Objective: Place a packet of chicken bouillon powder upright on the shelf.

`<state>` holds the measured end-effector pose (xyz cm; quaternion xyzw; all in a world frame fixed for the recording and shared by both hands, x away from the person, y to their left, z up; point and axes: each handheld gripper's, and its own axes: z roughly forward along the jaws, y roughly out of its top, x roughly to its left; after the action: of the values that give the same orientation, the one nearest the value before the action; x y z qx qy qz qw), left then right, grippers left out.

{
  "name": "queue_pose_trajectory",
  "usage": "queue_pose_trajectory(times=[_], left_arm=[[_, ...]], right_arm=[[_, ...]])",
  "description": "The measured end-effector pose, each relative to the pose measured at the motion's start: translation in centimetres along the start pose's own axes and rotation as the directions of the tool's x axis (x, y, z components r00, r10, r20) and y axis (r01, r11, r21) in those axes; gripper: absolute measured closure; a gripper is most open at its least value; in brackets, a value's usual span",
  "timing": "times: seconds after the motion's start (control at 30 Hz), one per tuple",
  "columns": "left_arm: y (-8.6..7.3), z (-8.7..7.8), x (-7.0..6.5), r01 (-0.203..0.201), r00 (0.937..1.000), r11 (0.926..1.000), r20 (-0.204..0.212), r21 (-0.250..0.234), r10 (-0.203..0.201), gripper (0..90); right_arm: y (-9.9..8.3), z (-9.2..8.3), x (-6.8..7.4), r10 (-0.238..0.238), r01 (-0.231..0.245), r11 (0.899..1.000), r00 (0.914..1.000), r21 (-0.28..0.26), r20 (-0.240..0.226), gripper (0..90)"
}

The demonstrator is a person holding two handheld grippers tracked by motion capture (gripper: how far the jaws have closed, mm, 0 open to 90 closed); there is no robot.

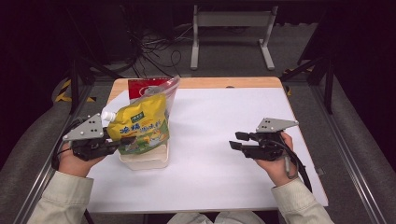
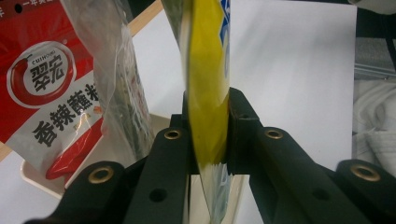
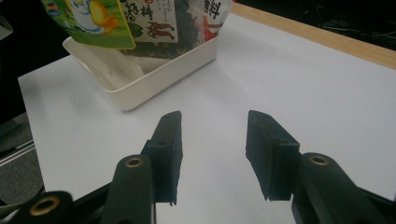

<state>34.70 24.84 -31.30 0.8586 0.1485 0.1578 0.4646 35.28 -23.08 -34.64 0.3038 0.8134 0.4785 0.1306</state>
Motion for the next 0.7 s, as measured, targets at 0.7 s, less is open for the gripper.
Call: queue_pose_trajectory(times=[0.7], left_arm=[[-1.1, 2.4, 0.3, 0.036, 0.9993, 0.9922, 0.005, 0.119, -0.037, 81.1]], right_arm=[[-0.4, 0.5, -0.3, 0.025, -0.025, 1.000, 0.9996, 0.006, -0.013, 52.2]])
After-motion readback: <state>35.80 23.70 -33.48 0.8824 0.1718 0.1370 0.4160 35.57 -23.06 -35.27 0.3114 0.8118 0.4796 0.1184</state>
